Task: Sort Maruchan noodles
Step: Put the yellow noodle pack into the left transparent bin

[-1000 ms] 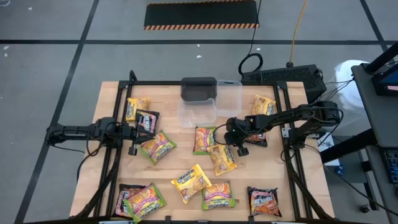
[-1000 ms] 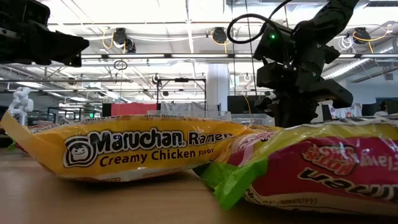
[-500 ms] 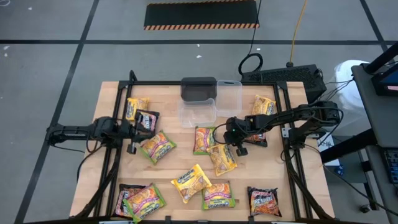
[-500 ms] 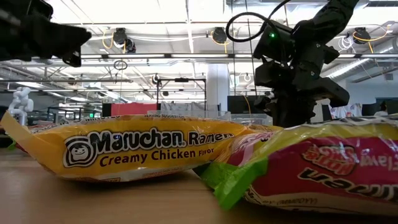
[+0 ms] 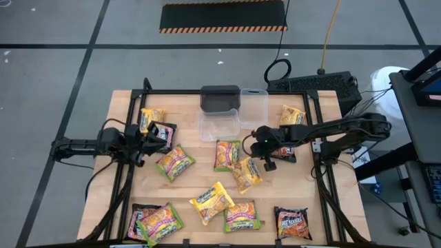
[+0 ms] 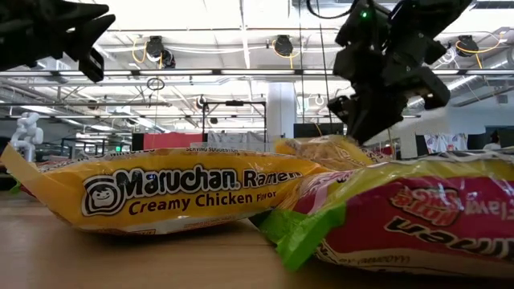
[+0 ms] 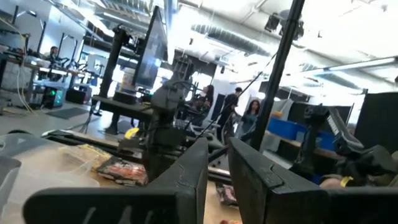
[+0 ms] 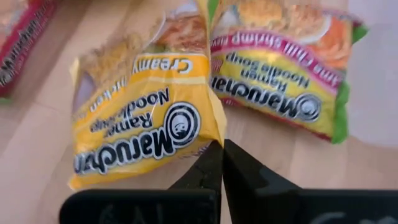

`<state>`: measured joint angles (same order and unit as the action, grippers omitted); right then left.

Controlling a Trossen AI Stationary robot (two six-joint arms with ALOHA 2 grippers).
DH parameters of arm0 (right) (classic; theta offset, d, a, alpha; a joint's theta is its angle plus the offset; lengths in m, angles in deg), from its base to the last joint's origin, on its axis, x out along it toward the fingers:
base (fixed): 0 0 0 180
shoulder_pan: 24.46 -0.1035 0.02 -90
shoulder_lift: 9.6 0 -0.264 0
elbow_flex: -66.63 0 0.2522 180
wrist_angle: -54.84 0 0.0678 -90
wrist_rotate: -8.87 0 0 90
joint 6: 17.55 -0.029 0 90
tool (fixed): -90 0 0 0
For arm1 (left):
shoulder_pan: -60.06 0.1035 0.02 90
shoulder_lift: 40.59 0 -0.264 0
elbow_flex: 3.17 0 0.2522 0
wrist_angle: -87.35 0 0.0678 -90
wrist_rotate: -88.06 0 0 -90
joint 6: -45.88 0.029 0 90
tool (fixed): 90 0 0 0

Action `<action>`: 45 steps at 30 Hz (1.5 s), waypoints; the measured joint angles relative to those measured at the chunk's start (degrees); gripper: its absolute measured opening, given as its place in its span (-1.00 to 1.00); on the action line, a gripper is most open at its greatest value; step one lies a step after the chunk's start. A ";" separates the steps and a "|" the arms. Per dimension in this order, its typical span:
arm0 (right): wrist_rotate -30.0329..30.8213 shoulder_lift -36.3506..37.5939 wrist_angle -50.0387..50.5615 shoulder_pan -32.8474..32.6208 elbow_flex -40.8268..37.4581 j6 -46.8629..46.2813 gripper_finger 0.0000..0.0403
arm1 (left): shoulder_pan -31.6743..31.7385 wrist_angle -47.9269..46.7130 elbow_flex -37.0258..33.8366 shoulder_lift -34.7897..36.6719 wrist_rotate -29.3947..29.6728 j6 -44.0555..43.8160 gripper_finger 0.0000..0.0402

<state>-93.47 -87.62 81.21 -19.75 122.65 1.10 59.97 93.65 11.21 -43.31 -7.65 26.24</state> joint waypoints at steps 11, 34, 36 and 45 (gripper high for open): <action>0.11 1.07 0.12 0.02 0.00 -3.04 -1.00 | 0.00 0.01 0.00 0.00 0.22 -10.91 -0.65; 0.19 1.05 0.54 0.07 0.00 -2.79 -1.00 | 0.00 -1.32 0.00 0.00 -0.07 -18.23 -0.76; 0.20 1.05 0.52 0.07 0.00 -2.79 -1.00 | 0.00 -1.84 0.00 0.00 0.10 -19.37 -0.69; 0.24 1.03 0.49 0.08 0.00 -2.96 -1.00 | 0.00 -1.75 0.00 -1.04 0.72 -22.22 -0.49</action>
<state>-93.23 -86.60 81.70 -19.67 122.65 -1.86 59.97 91.89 11.21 -44.35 -6.93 4.02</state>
